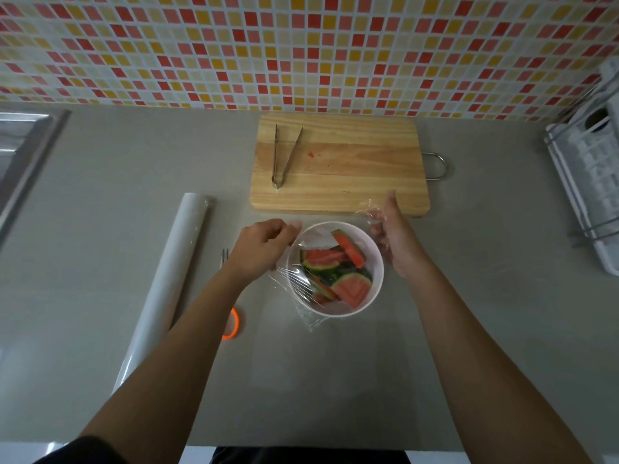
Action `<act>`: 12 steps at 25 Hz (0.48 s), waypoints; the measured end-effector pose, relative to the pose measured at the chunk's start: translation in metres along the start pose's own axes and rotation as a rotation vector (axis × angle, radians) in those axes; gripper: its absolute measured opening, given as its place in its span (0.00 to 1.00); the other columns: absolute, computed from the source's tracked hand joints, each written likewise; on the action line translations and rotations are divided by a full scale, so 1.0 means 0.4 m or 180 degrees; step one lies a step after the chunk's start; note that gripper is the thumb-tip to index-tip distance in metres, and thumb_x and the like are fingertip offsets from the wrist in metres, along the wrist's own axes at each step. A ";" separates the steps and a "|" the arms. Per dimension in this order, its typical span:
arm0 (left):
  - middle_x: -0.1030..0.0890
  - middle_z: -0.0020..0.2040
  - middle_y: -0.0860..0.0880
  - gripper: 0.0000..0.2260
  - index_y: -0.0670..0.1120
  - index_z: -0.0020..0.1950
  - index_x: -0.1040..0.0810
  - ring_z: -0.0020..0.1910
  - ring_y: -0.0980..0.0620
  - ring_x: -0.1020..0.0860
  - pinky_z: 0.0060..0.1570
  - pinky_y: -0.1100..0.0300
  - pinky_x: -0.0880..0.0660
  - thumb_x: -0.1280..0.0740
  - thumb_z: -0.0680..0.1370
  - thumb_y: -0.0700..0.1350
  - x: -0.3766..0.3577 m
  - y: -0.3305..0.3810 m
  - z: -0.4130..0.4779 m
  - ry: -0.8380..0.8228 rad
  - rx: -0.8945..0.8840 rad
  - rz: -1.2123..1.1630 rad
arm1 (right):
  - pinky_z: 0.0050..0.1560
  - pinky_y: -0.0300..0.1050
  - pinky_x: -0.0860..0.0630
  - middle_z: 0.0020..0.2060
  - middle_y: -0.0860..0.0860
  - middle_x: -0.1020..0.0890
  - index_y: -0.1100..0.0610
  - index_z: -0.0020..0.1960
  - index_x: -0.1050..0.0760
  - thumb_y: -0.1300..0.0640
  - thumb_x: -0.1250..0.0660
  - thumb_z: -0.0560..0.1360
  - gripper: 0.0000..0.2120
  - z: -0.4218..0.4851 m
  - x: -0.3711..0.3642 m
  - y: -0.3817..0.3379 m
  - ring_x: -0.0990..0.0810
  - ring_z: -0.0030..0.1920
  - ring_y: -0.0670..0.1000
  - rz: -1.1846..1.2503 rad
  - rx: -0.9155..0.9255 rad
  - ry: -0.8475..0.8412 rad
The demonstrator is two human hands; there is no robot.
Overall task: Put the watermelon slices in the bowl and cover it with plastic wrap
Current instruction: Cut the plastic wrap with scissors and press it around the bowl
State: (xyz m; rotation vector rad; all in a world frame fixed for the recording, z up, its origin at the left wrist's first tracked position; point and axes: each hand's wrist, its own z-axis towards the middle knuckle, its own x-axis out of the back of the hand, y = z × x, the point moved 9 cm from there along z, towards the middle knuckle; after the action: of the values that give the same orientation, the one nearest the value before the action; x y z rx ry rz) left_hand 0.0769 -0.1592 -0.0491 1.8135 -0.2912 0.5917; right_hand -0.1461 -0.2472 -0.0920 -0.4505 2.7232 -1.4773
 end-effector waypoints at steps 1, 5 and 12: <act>0.21 0.30 0.50 0.16 0.46 0.36 0.22 0.20 0.57 0.26 0.27 0.70 0.29 0.37 0.78 0.55 0.001 0.002 -0.001 -0.0004 -0.0040 0.0041 | 0.35 0.40 0.33 0.27 0.46 0.28 0.52 0.45 0.21 0.30 0.48 0.72 0.29 0.000 -0.001 -0.001 0.29 0.25 0.43 -0.0218 -0.0073 -0.0195; 0.22 0.31 0.54 0.12 0.46 0.35 0.25 0.21 0.59 0.26 0.30 0.72 0.30 0.35 0.78 0.48 0.005 0.018 -0.005 0.0020 -0.0262 0.0291 | 0.27 0.35 0.29 0.26 0.47 0.19 0.52 0.38 0.17 0.37 0.36 0.71 0.19 -0.012 0.007 -0.009 0.22 0.26 0.45 -0.0857 0.0216 -0.0695; 0.18 0.40 0.51 0.12 0.43 0.41 0.27 0.29 0.62 0.26 0.32 0.63 0.26 0.40 0.81 0.49 0.005 0.031 -0.010 -0.0025 -0.0413 0.0215 | 0.32 0.38 0.29 0.27 0.45 0.26 0.51 0.36 0.21 0.47 0.39 0.77 0.15 -0.027 0.018 -0.025 0.28 0.29 0.44 0.0150 0.0423 0.0181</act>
State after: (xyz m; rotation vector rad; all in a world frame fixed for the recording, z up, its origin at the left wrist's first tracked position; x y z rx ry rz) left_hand 0.0717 -0.1593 -0.0369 1.6868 -0.3888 0.5995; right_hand -0.1521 -0.2455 -0.0769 -0.3430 2.6350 -1.6706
